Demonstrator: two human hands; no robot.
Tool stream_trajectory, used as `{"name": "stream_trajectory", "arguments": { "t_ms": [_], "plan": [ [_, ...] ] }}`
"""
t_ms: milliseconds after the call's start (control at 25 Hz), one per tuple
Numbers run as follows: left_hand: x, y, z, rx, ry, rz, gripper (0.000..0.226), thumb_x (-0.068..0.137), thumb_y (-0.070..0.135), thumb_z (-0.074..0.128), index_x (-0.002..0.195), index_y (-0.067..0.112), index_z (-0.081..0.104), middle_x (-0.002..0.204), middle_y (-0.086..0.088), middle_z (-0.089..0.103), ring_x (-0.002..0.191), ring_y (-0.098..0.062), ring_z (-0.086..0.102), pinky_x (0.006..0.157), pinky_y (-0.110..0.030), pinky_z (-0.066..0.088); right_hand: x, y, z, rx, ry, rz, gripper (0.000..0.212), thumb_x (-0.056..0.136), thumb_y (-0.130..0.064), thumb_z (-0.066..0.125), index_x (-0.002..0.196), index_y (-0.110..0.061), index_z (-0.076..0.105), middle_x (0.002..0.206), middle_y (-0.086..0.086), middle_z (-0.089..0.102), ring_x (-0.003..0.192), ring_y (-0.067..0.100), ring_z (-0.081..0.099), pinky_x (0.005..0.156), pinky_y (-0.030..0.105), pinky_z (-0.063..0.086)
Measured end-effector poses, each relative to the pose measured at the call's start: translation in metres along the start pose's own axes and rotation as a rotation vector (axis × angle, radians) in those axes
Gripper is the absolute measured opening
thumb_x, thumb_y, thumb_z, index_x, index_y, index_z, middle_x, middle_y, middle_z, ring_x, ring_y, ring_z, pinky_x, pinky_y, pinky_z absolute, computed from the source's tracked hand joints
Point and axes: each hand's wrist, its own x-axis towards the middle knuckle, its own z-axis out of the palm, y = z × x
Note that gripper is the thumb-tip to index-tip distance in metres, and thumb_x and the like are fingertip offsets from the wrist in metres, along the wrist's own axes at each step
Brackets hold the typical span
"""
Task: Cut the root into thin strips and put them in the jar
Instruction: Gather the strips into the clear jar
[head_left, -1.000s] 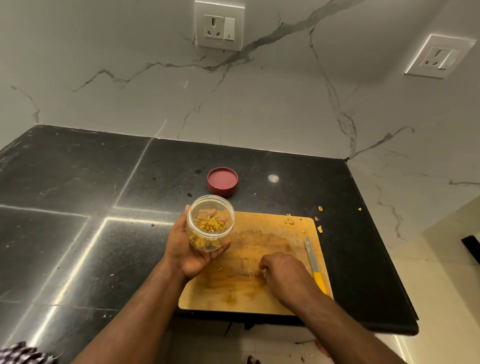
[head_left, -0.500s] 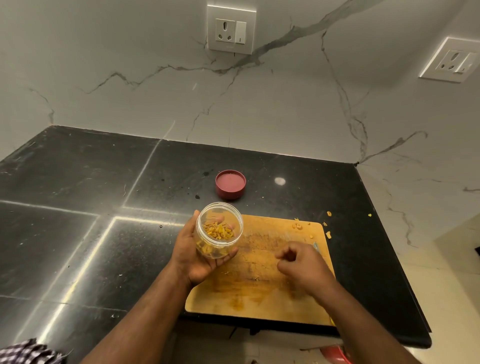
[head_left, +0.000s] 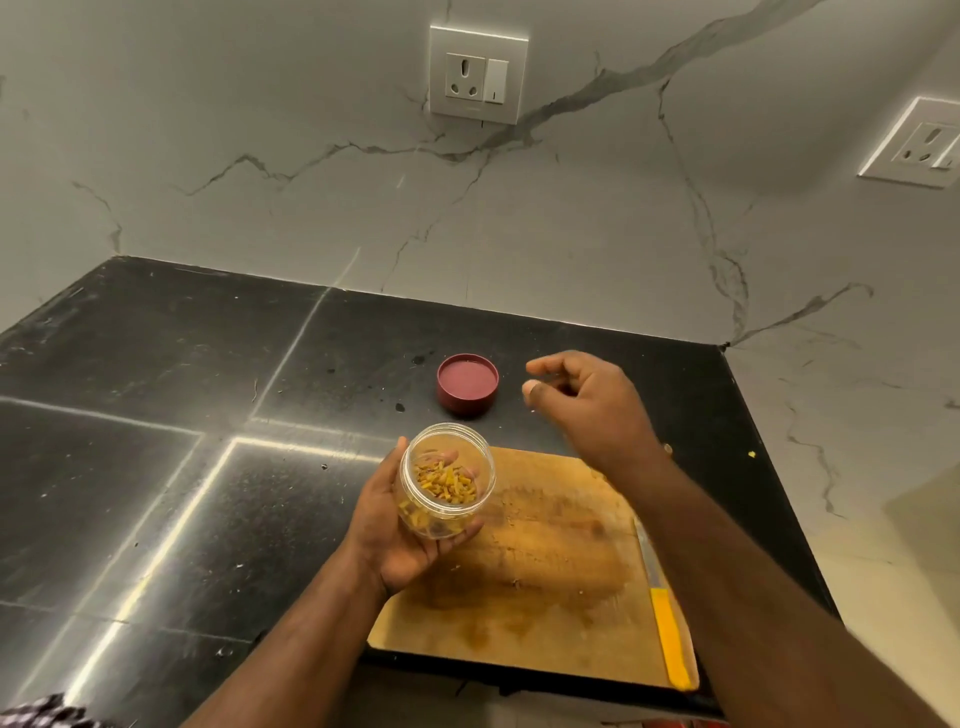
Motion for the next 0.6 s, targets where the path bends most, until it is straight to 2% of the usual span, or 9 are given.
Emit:
{"name": "stream_trajectory", "arguments": {
  "t_ms": [80,160,240,360,480,600],
  "plan": [
    [0.000,0.002,-0.003,-0.010,0.011,-0.001,0.069,0.093,0.067,0.047,0.135,0.015,0.062,0.131,-0.020,0.065,0.124,-0.040,0.060,0.085,-0.051,0.057,0.031,0.023,0.006,-0.132,-0.042,0.099,0.036,0.089,-0.037,0.068,0.122,-0.025,0.061,0.096,-0.009,0.065,0.091,0.010,0.064,0.078,0.029,0.056],
    [0.002,0.003,-0.005,-0.019,0.032,0.020,0.067,0.094,0.066,0.046,0.134,0.015,0.063,0.129,-0.021,0.066,0.122,-0.040,0.061,0.085,-0.052,0.057,0.057,0.044,0.031,-0.267,-0.168,0.151,0.058,0.087,-0.041,0.071,0.137,-0.021,0.050,0.116,0.000,0.065,0.104,0.016,0.062,0.085,0.032,0.054],
    [0.001,0.002,-0.003,-0.013,0.054,0.028,0.066,0.096,0.064,0.044,0.134,0.014,0.062,0.128,-0.022,0.067,0.121,-0.041,0.062,0.087,-0.054,0.056,0.078,0.060,0.056,-0.385,-0.245,0.162,0.079,0.082,-0.046,0.074,0.147,-0.020,0.038,0.141,0.006,0.053,0.125,0.023,0.053,0.097,0.037,0.049],
    [0.000,0.002,-0.006,-0.015,0.092,0.030,0.067,0.095,0.065,0.045,0.132,0.012,0.063,0.126,-0.023,0.067,0.118,-0.043,0.063,0.091,-0.056,0.052,0.108,0.066,0.084,-0.470,-0.285,0.162,0.108,0.072,-0.059,0.078,0.155,-0.021,0.019,0.156,0.009,0.032,0.139,0.031,0.037,0.106,0.047,0.042],
    [-0.002,0.003,-0.007,-0.022,0.111,0.042,0.069,0.093,0.067,0.046,0.131,0.012,0.064,0.125,-0.023,0.067,0.113,-0.042,0.066,0.086,-0.055,0.056,0.123,0.061,0.102,-0.567,-0.350,0.117,0.119,0.068,-0.066,0.077,0.156,-0.023,0.009,0.158,0.008,0.024,0.142,0.034,0.029,0.109,0.052,0.039],
    [-0.003,0.004,-0.006,-0.023,0.134,0.049,0.068,0.093,0.066,0.046,0.128,0.012,0.066,0.122,-0.023,0.069,0.105,-0.040,0.070,0.081,-0.053,0.059,0.126,0.062,0.113,-0.643,-0.366,0.074,0.115,0.069,-0.066,0.075,0.155,-0.024,0.011,0.154,0.008,0.031,0.139,0.034,0.033,0.105,0.052,0.041]
  ]
}}
